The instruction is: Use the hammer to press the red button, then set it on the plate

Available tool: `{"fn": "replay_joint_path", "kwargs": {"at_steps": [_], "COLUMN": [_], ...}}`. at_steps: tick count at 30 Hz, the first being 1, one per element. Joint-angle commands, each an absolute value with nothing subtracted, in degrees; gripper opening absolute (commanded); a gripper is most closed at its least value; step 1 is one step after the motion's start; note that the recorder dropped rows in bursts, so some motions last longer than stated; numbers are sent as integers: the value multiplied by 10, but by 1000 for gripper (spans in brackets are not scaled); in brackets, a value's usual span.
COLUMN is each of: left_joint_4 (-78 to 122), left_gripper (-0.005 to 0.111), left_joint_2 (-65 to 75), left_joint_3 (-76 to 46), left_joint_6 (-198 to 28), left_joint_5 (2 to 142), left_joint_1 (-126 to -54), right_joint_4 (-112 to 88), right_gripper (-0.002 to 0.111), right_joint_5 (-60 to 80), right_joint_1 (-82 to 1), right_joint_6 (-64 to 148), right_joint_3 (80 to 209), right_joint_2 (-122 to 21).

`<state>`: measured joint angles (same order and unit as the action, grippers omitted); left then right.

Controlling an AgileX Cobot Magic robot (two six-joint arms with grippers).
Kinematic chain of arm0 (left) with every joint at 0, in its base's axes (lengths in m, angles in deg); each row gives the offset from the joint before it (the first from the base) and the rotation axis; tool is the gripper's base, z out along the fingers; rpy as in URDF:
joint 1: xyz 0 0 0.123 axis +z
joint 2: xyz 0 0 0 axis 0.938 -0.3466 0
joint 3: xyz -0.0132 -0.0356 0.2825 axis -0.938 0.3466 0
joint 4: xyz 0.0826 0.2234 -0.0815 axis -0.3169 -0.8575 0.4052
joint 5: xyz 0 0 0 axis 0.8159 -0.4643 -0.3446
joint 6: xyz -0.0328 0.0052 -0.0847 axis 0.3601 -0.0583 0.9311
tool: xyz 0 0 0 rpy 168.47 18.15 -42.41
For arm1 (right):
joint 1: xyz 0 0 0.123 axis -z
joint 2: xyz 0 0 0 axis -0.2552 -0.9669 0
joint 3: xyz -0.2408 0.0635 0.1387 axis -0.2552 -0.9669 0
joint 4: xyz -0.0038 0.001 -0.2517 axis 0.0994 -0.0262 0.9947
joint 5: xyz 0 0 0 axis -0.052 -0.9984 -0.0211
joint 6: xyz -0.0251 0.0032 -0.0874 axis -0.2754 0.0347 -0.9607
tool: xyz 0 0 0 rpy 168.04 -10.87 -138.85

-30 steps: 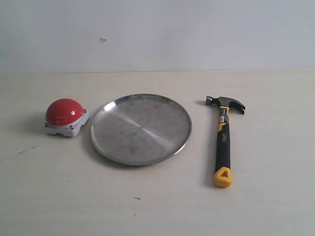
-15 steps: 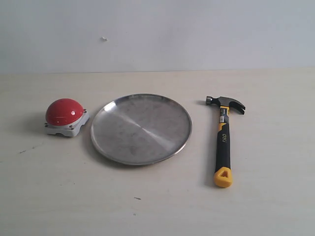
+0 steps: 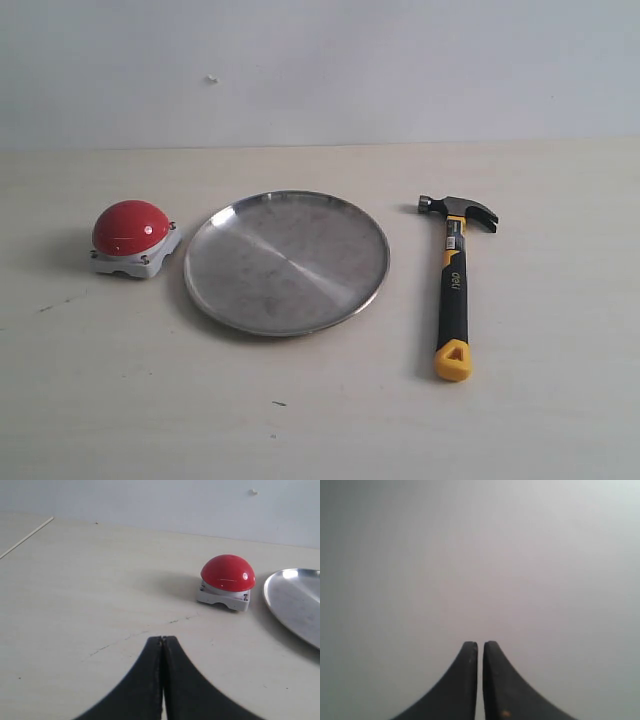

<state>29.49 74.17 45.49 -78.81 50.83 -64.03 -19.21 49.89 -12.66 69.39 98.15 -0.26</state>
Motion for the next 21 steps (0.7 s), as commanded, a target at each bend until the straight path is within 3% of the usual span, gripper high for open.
{"fn": "replay_joint_path", "kwargs": {"at_steps": [1,8,14,16,21], "left_joint_4": [295,295,295,295,295], "left_gripper": [0,0,0,0,0], "left_joint_2": [746,746,746,746,746], "left_joint_3": [457,457,457,457,457], "left_joint_6": [-791,-791,-791,-791,-791], "left_joint_5": [512,512,512,512,512], "left_joint_1": [-645,-645,-645,-645,-645], "right_joint_4": [-154,-50,-171,-183,-183], "right_gripper": [5,5,5,5,5], "right_joint_5": [353,-128,-504,-531,-452], "right_joint_1": [-123,-123,-142,-162,-245], "right_joint_6": [673,629,455,459,521], "right_joint_3": [1119,1369,1554,1567,1568], "right_joint_2": [-202,-545,-742,-773,-795]}}
